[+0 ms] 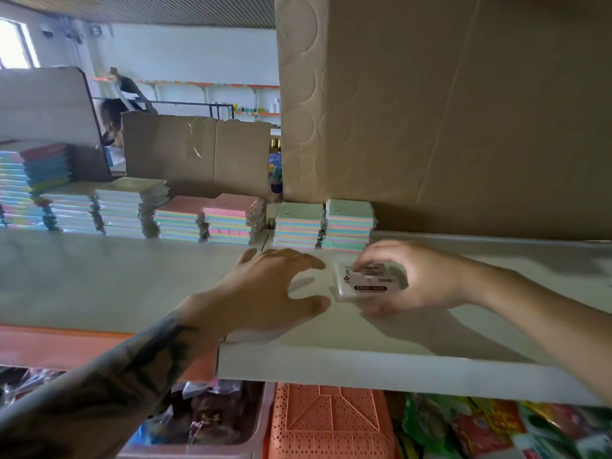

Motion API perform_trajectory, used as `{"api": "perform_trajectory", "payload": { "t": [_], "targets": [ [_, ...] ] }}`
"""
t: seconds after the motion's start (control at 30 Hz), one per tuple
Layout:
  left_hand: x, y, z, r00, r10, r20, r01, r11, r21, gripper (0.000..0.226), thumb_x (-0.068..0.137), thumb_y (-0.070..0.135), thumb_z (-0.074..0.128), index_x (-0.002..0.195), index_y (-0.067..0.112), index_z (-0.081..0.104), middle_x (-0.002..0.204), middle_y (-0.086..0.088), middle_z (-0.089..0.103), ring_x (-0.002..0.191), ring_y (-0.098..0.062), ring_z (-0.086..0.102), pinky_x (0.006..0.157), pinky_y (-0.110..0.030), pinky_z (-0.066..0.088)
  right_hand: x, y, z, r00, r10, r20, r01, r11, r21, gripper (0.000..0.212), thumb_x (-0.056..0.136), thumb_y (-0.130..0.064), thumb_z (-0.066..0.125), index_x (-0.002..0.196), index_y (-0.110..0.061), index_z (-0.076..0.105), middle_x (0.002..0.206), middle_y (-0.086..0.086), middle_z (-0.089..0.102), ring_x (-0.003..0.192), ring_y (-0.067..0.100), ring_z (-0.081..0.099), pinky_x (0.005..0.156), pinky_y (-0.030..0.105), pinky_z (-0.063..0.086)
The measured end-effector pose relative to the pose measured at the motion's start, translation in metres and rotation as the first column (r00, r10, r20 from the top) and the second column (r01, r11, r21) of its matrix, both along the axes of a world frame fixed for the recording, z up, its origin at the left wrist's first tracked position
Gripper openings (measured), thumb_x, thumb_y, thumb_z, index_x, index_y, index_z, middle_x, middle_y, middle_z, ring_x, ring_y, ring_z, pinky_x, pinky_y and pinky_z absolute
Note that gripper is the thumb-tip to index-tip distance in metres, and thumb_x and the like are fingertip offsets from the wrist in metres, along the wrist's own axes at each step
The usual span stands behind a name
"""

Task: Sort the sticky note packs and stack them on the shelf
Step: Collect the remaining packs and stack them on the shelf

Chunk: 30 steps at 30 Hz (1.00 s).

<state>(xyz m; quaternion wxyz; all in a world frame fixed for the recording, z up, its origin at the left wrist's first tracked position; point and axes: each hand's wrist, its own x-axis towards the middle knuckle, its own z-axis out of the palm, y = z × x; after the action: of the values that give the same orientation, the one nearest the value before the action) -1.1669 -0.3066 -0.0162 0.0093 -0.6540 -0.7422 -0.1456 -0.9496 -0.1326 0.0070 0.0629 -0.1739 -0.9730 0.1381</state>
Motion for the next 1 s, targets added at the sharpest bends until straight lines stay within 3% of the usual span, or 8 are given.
{"api": "perform_trajectory", "payload": {
  "t": [0.17,0.27,0.43,0.5,0.67,0.83,0.9,1.0],
  "targets": [
    [0.022,0.009,0.001,0.985,-0.122,0.125,0.105,0.985,0.135,0.056,0.078,0.063,0.067,0.130,0.051,0.051,0.126,0.021,0.065,0.117,-0.008,0.060,0.102,-0.037,0.048,-0.001,-0.002,-0.007,0.991,-0.031,-0.129,0.021,0.996,-0.083,0.028,0.085,-0.042,0.082,0.110,-0.033,0.073,0.105,-0.015,0.071,0.097,0.005,0.064,0.085,0.029,0.051],
    [0.021,0.013,0.001,0.977,-0.136,0.166,0.105,0.977,0.183,0.044,0.084,0.047,0.075,0.125,0.045,0.061,0.123,0.022,0.066,0.114,-0.003,0.059,0.100,-0.028,0.046,0.001,-0.011,-0.001,0.968,-0.057,-0.246,-0.017,0.957,-0.290,0.017,0.090,-0.038,0.077,0.098,-0.024,0.076,0.091,-0.007,0.074,0.081,0.007,0.064,0.074,0.024,0.046],
    [0.022,0.011,0.006,0.917,-0.221,0.332,0.102,0.935,0.341,0.010,0.092,0.018,0.073,0.091,0.028,0.072,0.090,0.019,0.074,0.089,0.010,0.064,0.078,-0.012,0.043,-0.001,-0.027,0.002,0.921,-0.080,-0.382,-0.077,0.923,-0.377,0.064,0.090,-0.072,0.055,0.086,-0.009,0.066,0.074,0.007,0.047,0.070,0.020,0.042,0.066,0.053,0.034],
    [0.019,0.011,0.004,0.871,-0.235,0.431,0.092,0.940,0.328,0.005,0.092,0.016,0.074,0.087,0.018,0.072,0.086,0.011,0.076,0.085,0.004,0.069,0.081,-0.020,0.051,-0.001,-0.031,0.000,0.901,-0.106,-0.421,-0.097,0.896,-0.433,0.074,0.089,-0.077,0.054,0.095,-0.003,0.064,0.076,0.014,0.051,0.069,0.024,0.047,0.065,0.058,0.044],
    [0.008,0.005,-0.003,0.781,-0.193,0.594,-0.006,0.949,0.316,0.039,0.076,0.047,0.072,0.097,0.015,0.070,0.087,-0.003,0.075,0.079,-0.011,0.068,0.083,-0.045,0.056,-0.006,-0.038,-0.004,0.893,-0.175,-0.414,-0.082,0.841,-0.534,0.047,0.083,-0.042,0.075,0.123,-0.019,0.066,0.092,0.019,0.074,0.073,0.033,0.072,0.064,0.050,0.058],
    [0.012,-0.029,0.011,0.987,-0.022,0.157,-0.023,0.960,0.280,0.112,0.061,0.078,0.077,0.154,0.047,0.022,0.152,0.020,0.039,0.137,-0.004,0.037,0.115,-0.027,0.029,-0.027,-0.052,0.000,0.881,-0.297,-0.368,-0.042,0.726,-0.686,0.020,0.094,-0.023,0.074,0.114,-0.022,0.072,0.093,0.013,0.077,0.075,0.024,0.068,0.064,0.041,0.053],
    [0.010,-0.037,0.017,0.999,0.015,-0.050,-0.001,0.966,0.260,0.117,0.062,0.080,0.075,0.158,0.043,0.019,0.158,0.019,0.032,0.141,-0.005,0.025,0.115,-0.023,0.016,-0.037,-0.059,0.003,0.884,-0.326,-0.334,-0.030,0.675,-0.737,0.017,0.097,-0.019,0.069,0.113,-0.020,0.072,0.093,0.013,0.077,0.073,0.021,0.066,0.063,0.038,0.050],
    [0.002,-0.046,0.026,0.989,0.070,-0.132,-0.037,0.971,0.237,0.105,0.065,0.078,0.075,0.152,0.037,0.036,0.149,0.017,0.046,0.133,-0.009,0.037,0.111,-0.024,0.021,-0.053,-0.068,0.004,0.903,-0.317,-0.292,-0.034,0.623,-0.782,0.014,0.096,-0.018,0.069,0.109,-0.017,0.073,0.084,0.005,0.073,0.066,0.015,0.063,0.062,0.037,0.049]
  ]
}}
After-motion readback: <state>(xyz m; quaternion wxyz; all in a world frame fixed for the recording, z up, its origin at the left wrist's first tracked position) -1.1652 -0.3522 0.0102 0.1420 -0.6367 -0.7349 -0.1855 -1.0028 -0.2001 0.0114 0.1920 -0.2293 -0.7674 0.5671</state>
